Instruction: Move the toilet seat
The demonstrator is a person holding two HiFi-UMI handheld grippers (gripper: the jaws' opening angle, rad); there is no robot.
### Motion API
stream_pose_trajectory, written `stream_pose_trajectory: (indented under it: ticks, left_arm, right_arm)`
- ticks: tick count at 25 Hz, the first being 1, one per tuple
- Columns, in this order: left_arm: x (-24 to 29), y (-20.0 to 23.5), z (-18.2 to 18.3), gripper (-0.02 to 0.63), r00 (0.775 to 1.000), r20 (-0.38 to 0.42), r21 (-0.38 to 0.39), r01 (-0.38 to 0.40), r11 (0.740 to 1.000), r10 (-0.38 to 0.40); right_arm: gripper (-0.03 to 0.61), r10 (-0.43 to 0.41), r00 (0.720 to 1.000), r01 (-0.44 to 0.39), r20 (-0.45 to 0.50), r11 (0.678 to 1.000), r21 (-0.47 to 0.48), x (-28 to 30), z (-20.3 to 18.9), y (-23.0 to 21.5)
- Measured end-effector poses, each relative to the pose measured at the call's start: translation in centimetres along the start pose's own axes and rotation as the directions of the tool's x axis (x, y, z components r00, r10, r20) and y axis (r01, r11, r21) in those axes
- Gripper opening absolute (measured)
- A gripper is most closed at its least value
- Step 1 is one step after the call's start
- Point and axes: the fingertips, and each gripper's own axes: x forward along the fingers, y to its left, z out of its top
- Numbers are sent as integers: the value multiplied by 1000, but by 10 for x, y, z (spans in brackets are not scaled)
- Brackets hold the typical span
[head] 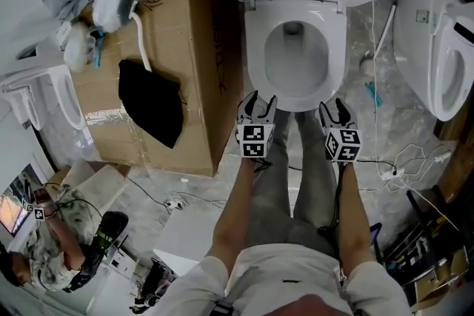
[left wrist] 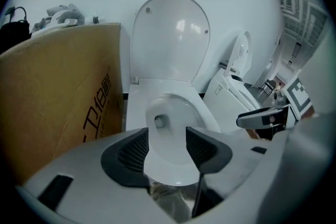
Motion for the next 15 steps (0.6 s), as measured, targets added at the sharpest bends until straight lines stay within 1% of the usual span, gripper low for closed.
stream_pose_trajectory:
  ticks: [8, 15]
  left_arm:
    - [25, 12, -30, 242, 999, -47, -13, -16, 1000, 15]
    - [45, 19, -56, 266, 995, -99, -44, -30, 999, 26]
  right_arm:
    - [250, -22, 999, 23, -33, 1000, 21, 21, -25, -15]
    - [261, -45, 997, 49, -61, 996, 68, 39, -41, -28]
